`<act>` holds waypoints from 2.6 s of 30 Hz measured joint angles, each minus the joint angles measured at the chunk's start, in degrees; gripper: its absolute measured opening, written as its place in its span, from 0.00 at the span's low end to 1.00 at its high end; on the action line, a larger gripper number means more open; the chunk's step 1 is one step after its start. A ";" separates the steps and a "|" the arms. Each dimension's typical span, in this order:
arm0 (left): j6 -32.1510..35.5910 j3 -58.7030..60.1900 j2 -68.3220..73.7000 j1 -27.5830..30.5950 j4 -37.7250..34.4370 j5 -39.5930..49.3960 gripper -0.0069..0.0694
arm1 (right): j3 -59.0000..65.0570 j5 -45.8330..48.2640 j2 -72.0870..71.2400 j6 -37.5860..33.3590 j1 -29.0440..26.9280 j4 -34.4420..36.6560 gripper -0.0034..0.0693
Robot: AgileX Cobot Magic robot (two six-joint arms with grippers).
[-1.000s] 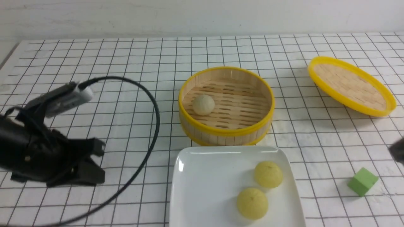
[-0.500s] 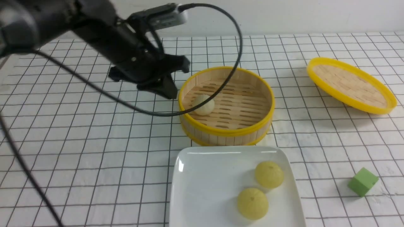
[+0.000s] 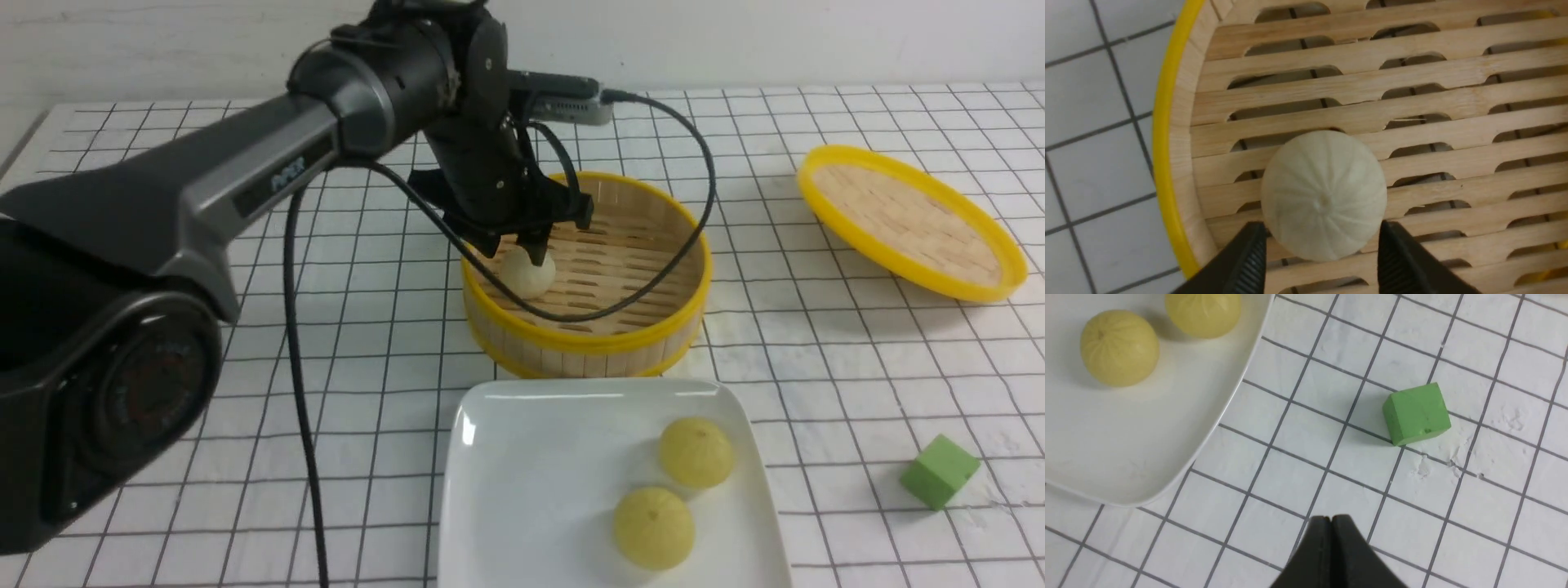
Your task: Put the steamed buns into the plate on the white-black tablecloth.
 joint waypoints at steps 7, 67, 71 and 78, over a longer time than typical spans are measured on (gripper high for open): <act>-0.07 -0.78 2.66 -0.20 0.54 0.51 0.23 | 0.03 -0.78 0.00 0.00 -0.11 0.63 0.05; -3.38 37.81 -21.78 -9.22 -12.38 -7.91 0.68 | 15.56 -17.68 -41.03 19.31 -0.11 -4.40 0.03; -3.38 37.81 -21.78 -9.22 -12.38 -7.89 0.66 | 15.71 -19.32 -41.03 19.54 -0.11 -6.42 0.03; -3.38 37.81 -21.78 -9.22 -12.38 -7.84 0.62 | 15.71 -19.55 -41.03 19.59 -0.11 -6.86 0.03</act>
